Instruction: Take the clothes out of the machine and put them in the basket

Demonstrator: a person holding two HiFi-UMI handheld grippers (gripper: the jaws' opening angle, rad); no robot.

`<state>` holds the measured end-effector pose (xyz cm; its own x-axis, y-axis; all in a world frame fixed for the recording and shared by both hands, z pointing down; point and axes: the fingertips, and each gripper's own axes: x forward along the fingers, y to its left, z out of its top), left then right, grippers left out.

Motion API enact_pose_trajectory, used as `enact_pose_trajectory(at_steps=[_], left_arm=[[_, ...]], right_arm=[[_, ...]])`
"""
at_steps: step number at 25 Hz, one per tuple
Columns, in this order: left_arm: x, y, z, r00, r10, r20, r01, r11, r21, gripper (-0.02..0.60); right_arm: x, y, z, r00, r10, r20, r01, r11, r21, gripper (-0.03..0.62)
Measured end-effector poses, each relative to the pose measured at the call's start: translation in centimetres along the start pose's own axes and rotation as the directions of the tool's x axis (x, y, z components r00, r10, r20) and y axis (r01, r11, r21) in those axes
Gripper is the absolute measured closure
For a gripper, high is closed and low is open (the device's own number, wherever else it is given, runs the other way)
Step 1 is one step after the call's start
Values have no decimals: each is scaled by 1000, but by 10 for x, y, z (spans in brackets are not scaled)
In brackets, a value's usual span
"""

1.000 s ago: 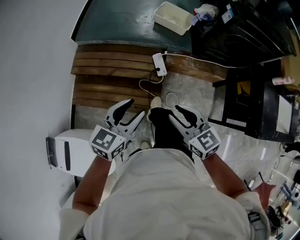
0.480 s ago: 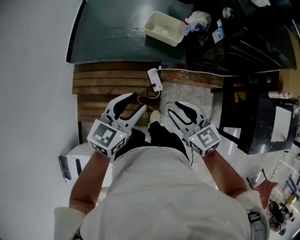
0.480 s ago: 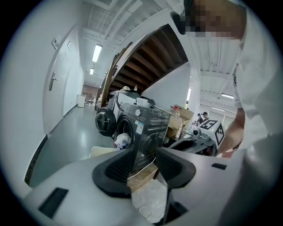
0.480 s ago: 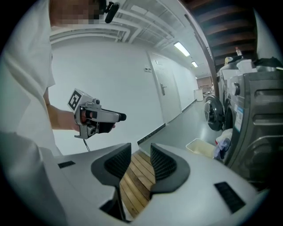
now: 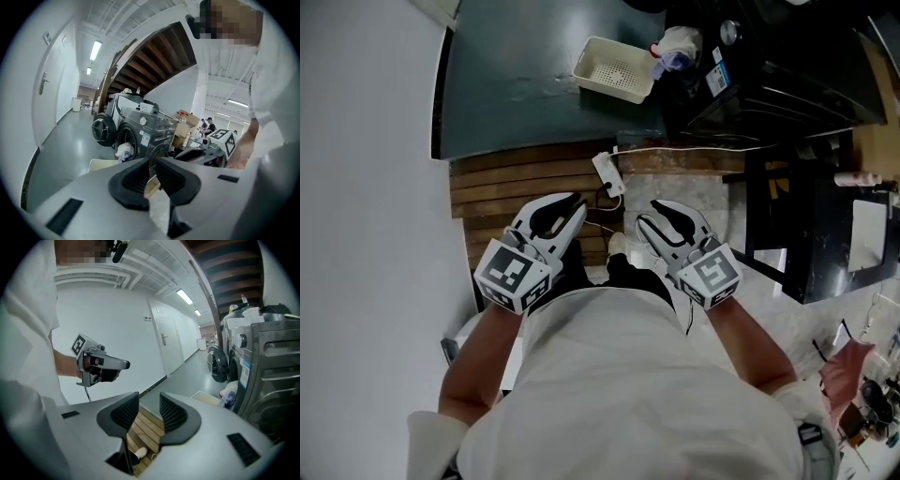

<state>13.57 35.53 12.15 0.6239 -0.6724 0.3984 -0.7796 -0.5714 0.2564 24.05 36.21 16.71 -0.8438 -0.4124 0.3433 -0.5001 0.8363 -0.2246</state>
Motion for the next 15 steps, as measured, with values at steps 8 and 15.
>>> enact_pose_trajectory(at_steps=[8,15], left_arm=[[-6,37,21,995,-98,13,98,995,16,571],[-42,97,25,980,-198,-27,199,979,34,583]], right_arm=[[48,-3,29,997,-72,6,72,997,-5,456],[114,-4,61,985,-171,5,171,985,7,455]])
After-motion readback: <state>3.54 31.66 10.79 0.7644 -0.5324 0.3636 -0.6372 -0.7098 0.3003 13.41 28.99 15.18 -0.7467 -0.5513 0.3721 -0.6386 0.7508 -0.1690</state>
